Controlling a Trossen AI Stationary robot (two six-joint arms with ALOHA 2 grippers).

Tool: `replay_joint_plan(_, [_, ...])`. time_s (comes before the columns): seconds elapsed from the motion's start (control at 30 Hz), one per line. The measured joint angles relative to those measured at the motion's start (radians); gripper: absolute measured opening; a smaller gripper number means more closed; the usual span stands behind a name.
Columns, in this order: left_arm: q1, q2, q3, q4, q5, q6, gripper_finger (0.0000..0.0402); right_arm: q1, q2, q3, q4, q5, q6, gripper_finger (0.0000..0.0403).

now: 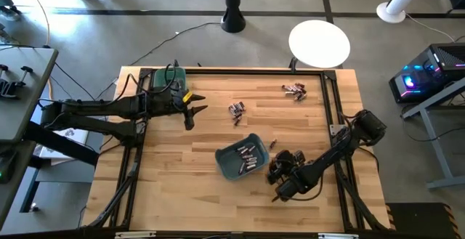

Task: Sort batteries
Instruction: Put the black battery into the green bin

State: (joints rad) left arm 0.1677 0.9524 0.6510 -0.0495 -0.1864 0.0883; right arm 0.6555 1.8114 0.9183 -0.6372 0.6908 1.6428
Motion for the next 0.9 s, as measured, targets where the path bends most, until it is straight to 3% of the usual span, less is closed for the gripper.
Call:
replay_joint_plan(0.23, [-0.005, 0.0, 0.0, -0.042, -0.016, 0.001, 0.0149, -0.034, -0.003, -0.022, -0.027, -0.097, -0.051, 0.0186])
replay_joint_plan(0.5, [-0.037, 0.0, 0.0, -0.058, -0.016, 0.034, 0.0149, -0.017, -0.009, -0.016, -0.166, -0.124, -0.047, 0.0031])
replay_joint_plan(0.6, [-0.056, 0.0, 0.0, -0.053, -0.014, 0.062, 0.0149, 0.019, -0.05, 0.003, -0.269, -0.121, -0.033, 0.0022])
replay_joint_plan(0.73, [-0.052, 0.003, 0.0, -0.038, 0.033, 0.077, 0.0149, 0.086, -0.177, 0.042, -0.319, 0.064, -0.026, 0.004])
replay_joint_plan(0.9, [-0.042, 0.025, -0.058, 0.187, 0.279, 0.201, 0.0149, 0.166, -0.332, 0.049, -0.092, 0.414, -0.381, 0.0021])
